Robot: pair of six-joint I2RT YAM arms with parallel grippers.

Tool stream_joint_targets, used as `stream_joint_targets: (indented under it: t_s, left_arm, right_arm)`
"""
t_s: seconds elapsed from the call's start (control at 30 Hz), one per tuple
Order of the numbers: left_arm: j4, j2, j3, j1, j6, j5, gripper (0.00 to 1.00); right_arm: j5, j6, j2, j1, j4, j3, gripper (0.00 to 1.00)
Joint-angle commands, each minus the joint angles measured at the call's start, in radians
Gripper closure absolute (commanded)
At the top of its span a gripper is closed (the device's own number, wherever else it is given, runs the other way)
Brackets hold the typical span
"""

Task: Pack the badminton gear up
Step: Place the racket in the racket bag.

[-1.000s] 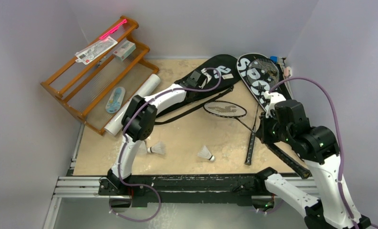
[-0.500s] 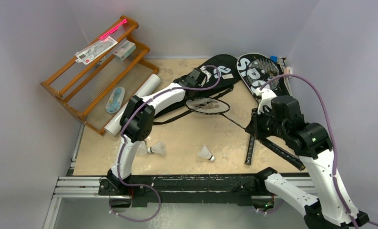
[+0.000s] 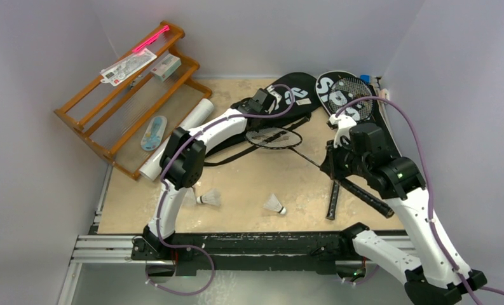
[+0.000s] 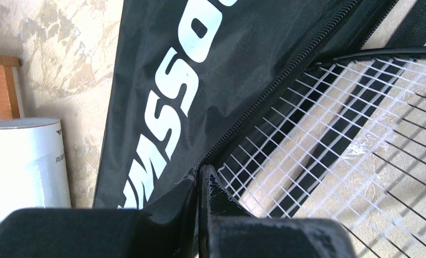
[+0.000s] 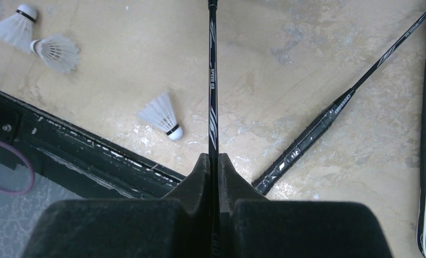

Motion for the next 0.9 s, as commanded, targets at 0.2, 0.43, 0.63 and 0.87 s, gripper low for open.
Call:
stream_joint_targets:
  t_s: [0.2, 0.43, 0.63, 0.87]
  left_arm:
    - [-0.031, -0.046, 0.079, 0.014, -0.035, 0.014, 1.0]
    - [-0.045, -0.046, 0.092, 0.014, -0.038, 0.042, 1.0]
    - [-0.056, -0.054, 0.091, 0.015, -0.08, 0.091, 1.0]
    - [-0.032, -0.104, 0.032, 0.014, -0.137, 0.207, 1.0]
  right_arm:
    - [0.044, 0.022, 0.014, 0.007, 0.152, -0.094, 1.0]
    - [0.115, 0.107, 0.068, 0.048, 0.169, -0.111, 1.0]
    - [0.098, 0.221, 0.161, 0.116, 0.28, -0.185, 1.0]
    - [0.0, 0.277, 0.247, 0.142, 0.411, -0.258, 1.0]
